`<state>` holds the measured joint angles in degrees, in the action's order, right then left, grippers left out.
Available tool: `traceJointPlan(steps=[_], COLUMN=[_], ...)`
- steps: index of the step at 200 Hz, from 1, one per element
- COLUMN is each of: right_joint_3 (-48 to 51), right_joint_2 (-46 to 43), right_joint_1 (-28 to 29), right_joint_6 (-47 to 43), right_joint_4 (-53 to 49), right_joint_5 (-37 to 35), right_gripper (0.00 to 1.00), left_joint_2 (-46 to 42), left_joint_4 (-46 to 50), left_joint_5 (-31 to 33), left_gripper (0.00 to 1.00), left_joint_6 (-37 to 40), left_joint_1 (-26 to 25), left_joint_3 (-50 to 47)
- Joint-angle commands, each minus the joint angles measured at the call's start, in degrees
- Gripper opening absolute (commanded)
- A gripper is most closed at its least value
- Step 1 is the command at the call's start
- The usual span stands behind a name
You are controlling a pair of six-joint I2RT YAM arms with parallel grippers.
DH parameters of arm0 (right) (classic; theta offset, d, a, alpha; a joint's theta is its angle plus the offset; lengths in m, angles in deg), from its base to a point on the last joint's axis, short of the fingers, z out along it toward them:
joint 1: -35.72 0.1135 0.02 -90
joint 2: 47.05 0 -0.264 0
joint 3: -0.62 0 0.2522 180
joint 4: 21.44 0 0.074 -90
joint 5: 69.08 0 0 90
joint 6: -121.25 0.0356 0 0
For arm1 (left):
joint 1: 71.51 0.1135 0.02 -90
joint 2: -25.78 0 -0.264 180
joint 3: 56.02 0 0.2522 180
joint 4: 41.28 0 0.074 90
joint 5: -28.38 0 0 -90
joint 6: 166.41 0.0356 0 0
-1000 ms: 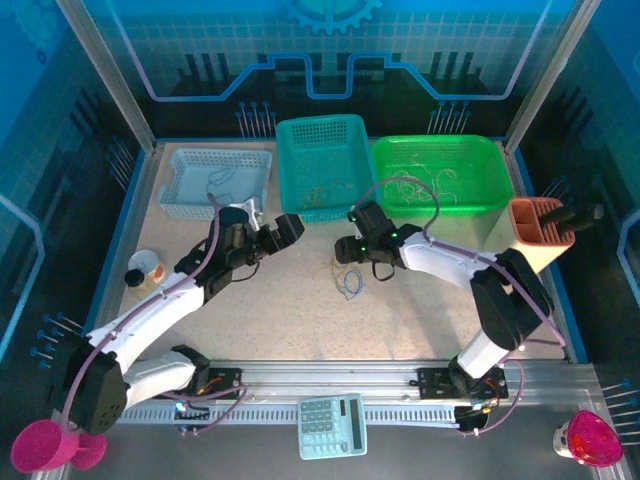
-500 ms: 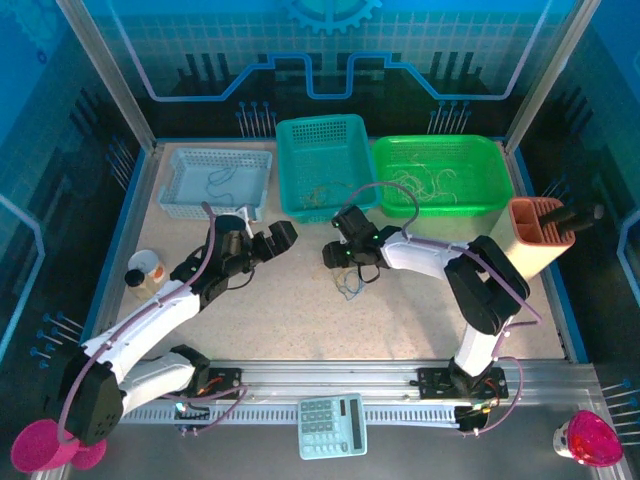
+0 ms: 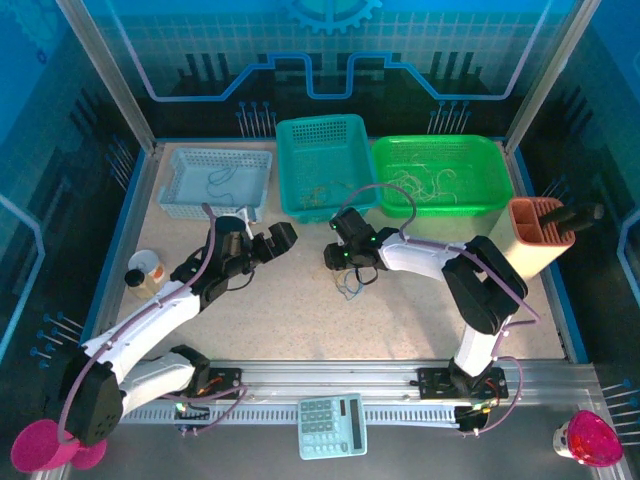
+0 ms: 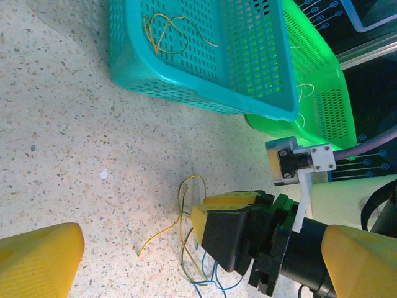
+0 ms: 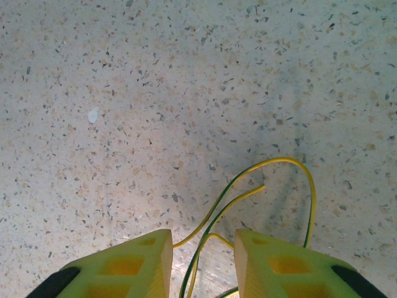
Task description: Untangle the cables
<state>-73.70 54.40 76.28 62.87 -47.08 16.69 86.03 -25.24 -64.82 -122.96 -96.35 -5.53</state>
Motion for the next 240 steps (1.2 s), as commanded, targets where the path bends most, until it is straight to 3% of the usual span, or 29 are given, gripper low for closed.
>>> traceJointPlan(steps=[1, 29, 46, 63, 130, 183, 240], right_joint_3=[0.17, 0.35, 0.46, 0.53, -4.52, -9.12, -15.27], right_joint_2=[1.09, 1.11, 0.84, 0.35, -12.28, -21.55, -24.78], right_joint_1=[1.04, 1.45, 1.43, 1.54, 0.78, -4.03, -7.96], right_joint_6=[0.47, 0.51, 0.46, 0.42, -3.34, -3.05, -3.2], right_joint_4=[0.57, 0.54, 0.46, 0.29, -5.79, -7.53, -10.22], right_joint_5=[-0.38, -0.68, -0.64, -0.43, 1.59, 8.95, 15.39], right_gripper=[0.37, 0.33, 0.2, 0.0, 0.0, 0.0, 0.0], left_joint_2=[-1.44, -1.68, -1.63, -1.72, -2.07, -1.9, -1.58], left_joint_4=[-1.01, -1.16, -1.24, -1.38, -2.34, -8.14, -9.35], left_joint_5=[0.38, 0.39, 0.32, 0.34, -0.73, -7.06, -13.27], left_gripper=[0.99, 0.99, 0.99, 0.99, 0.99, 0.99, 0.99], left_joint_6=[-0.21, -0.21, -0.21, -0.24, 1.92, 5.8, 12.61], left_joint_1=[0.45, 0.4, 0.42, 0.49, 0.56, 0.56, 0.54], left_joint_3=[-0.44, -0.44, -0.44, -0.43, -0.47, 0.22, 4.21])
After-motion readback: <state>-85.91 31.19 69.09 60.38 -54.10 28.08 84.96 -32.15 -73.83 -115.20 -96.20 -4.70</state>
